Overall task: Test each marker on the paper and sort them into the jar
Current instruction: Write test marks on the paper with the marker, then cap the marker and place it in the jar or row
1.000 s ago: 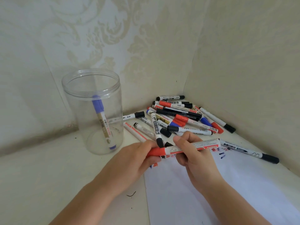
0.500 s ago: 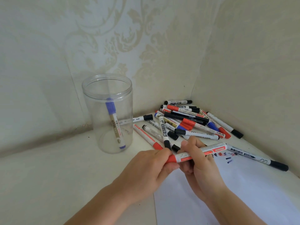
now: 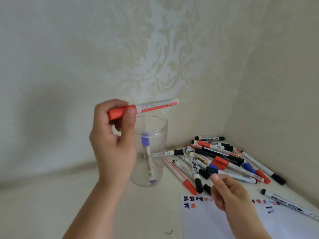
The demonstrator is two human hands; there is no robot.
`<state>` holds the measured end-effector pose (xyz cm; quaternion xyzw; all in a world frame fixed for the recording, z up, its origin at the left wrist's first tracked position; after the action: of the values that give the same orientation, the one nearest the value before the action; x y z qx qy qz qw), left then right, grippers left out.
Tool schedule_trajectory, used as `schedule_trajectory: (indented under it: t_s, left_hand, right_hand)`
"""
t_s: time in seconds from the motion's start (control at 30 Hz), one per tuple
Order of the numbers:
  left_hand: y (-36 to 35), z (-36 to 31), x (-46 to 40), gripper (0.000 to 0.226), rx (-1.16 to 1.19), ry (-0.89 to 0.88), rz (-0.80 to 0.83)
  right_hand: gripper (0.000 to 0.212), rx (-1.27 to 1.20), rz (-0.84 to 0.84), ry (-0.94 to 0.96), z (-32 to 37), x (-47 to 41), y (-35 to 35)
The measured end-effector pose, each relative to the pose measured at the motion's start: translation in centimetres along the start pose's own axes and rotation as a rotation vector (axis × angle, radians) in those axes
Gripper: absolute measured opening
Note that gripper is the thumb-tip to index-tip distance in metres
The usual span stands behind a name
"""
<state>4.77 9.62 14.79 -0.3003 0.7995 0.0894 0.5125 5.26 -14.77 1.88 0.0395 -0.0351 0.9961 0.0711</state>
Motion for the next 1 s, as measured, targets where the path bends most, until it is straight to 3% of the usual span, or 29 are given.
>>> schedule_trajectory:
  t_s: [0.1, 0.23, 0.3, 0.4, 0.5, 0.57, 0.67, 0.8, 0.93, 1.0]
  left_hand:
    - [-0.5, 0.3, -2.4, 0.007, -0.359, -0.082, 0.125]
    - [-3.0, 1.7, -2.5, 0.022, -0.780, -0.122, 0.480]
    - [-4.1, 2.5, -1.3, 0.033, -0.881, -0.116, 0.659]
    - [-4.6, 3.1, -0.2, 0.032, -0.853, -0.107, 0.727]
    - [-4.2, 1.9, 0.6, 0.019, -0.681, -0.252, 0.566]
    - [-4.3, 0.8, 2.1, 0.014, -0.508, -0.376, 0.541]
    - [-5.2, 0.4, 5.8, 0.016, -0.257, -0.300, 0.766]
    - [-6.4, 2.6, 10.6, 0.012, -0.263, 0.062, 1.050]
    - [-6.9, 3.9, 13.5, 0.015, -0.137, 0.305, 1.095]
    - [-7.0, 3.6, 14.3, 0.016, 0.051, 0.462, 1.064]
  right_hand:
    - [0.020, 0.213, -0.057, 0.100, 0.4, -0.1, -0.1]
    - [0.010, 0.536, -0.115, 0.184, 0.2, -0.2, -0.2]
    - [0.011, 0.630, -0.109, 0.189, -0.1, -0.4, -0.1]
    - [0.006, 0.793, -0.102, 0.245, -0.2, -0.8, -0.2]
    - [0.022, 0.962, -0.070, 0.373, -0.6, -0.9, -0.9]
    - [0.035, 1.063, -0.062, 0.433, -0.7, -1.1, -1.8]
    - [0.040, 1.171, -0.077, 0.420, -0.8, -1.7, -2.6]
    - [0.020, 0.895, -0.120, 0.356, -0.5, -2.0, -2.2]
    - [0.014, 0.306, -0.131, 0.148, -0.5, -0.9, -0.9]
    - [0.017, 0.218, -0.072, 0.163, -0.3, 0.2, -1.1]
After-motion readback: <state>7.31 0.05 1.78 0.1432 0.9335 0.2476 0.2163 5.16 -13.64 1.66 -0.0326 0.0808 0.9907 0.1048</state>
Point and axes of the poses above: each hand's wrist, its own x-axis away from the middle knuckle, its own y-axis out of the back of the hand, z = x × y, the point moved 3 cm from there along -x, towards the middle knuckle, and after that the axes turned 3 degrees about -y, right-handed, at the moved point
